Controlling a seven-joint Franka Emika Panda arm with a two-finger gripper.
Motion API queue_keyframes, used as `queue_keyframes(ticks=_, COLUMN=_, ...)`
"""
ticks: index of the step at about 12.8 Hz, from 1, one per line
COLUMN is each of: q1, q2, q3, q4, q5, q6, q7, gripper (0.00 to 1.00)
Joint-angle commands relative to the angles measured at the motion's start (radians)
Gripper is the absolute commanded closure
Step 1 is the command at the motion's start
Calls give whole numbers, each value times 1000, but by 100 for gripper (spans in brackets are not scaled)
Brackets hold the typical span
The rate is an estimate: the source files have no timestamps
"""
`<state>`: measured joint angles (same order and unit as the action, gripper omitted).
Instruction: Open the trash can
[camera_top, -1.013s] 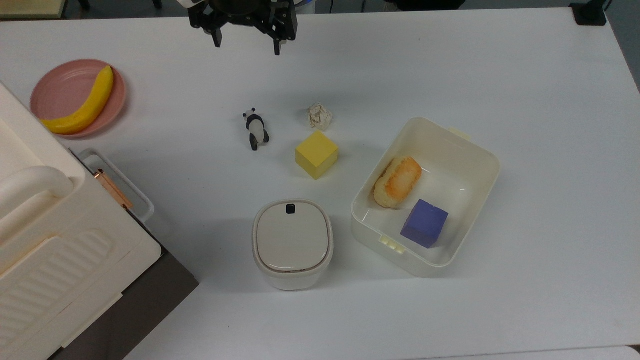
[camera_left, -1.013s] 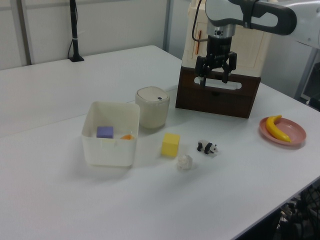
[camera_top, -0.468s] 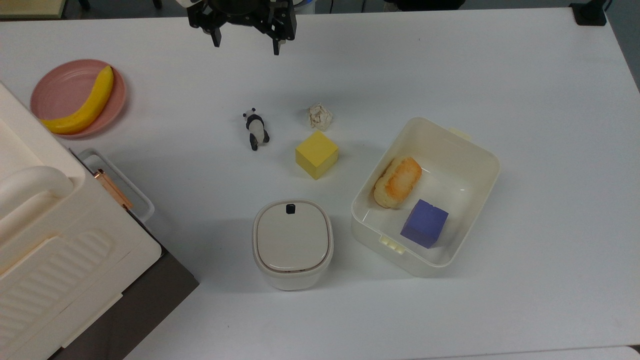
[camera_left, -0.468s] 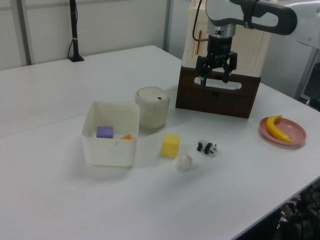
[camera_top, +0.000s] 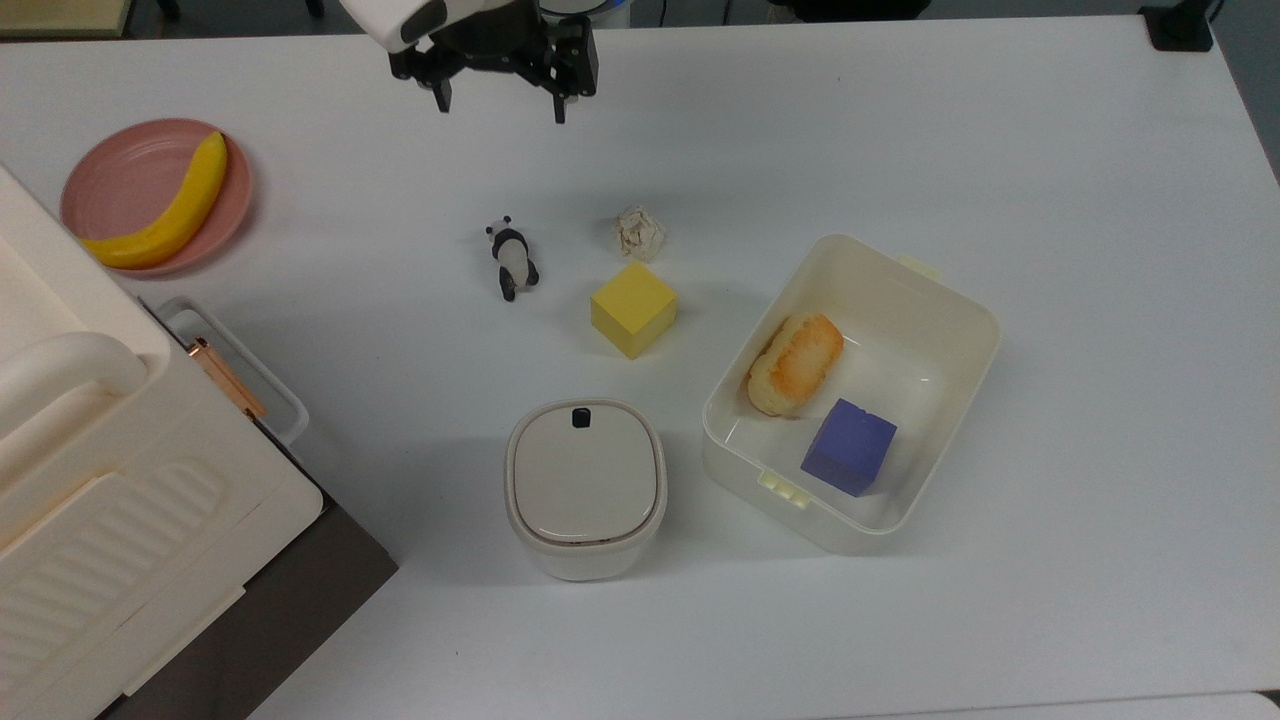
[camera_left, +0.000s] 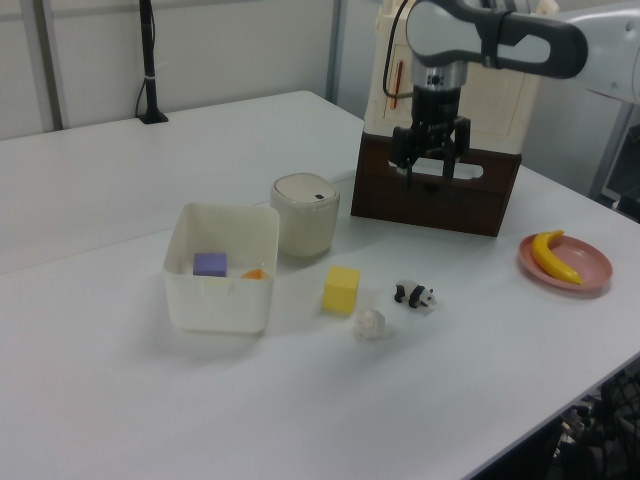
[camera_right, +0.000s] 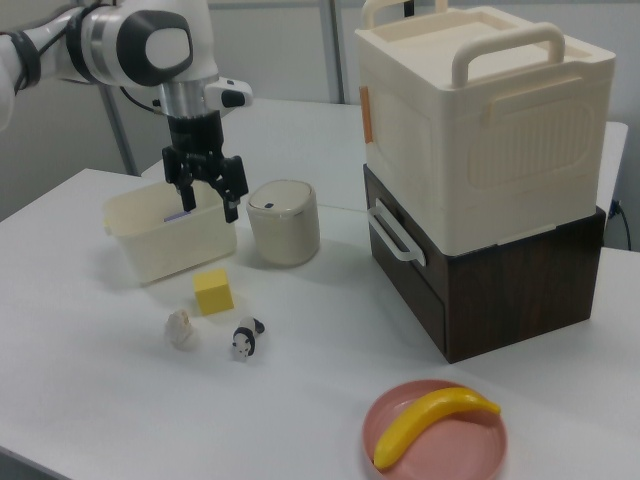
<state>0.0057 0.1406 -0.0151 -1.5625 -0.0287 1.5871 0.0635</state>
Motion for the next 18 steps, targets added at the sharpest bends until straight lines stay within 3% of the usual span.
queue_keyframes(ticks=1, q1=7, q2=-24, q3=-3, q4=-79, q5=10, q6=97, q7=-42, gripper=0)
queue_keyframes(ticks=7, q1=7, q2=-21, q3=-2, q4=-162, q5=3, q6=142, q7=-119, gripper=0)
queue_keyframes(ticks=13, q1=2, q2=-18, q3=-3, q4=-321, q5=-62, q6=304, q7=-160, gripper=0)
queue_keyframes(ticks=18, q1=-4, q2=-10, q3=-9, q4=-320, q5=-71, q6=396, q7=-163, gripper=0)
